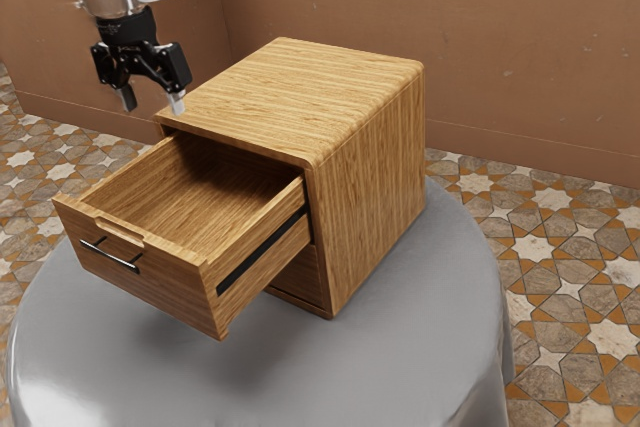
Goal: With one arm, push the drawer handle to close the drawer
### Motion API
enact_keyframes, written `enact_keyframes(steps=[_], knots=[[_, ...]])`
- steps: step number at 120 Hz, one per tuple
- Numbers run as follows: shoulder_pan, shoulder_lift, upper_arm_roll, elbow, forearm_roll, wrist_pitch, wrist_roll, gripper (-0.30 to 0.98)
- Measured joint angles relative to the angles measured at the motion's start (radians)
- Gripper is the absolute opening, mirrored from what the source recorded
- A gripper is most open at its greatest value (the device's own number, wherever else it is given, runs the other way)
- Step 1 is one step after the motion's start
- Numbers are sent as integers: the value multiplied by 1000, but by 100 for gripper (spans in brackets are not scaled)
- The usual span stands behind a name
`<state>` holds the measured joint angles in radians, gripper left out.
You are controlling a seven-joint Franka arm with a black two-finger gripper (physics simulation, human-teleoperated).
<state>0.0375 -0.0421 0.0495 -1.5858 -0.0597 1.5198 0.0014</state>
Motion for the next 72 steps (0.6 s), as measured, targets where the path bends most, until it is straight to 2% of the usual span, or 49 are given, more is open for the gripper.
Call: enact_keyframes(steps=[16, 29, 46, 72], knots=[[9, -61, -30, -41, 21, 3, 1, 69], [11, -372, -94, -357, 60, 39, -6, 69], [10, -705, -103, -663, 76, 41, -20, 66], [10, -813, -99, -846, 79, 39, -50, 37]])
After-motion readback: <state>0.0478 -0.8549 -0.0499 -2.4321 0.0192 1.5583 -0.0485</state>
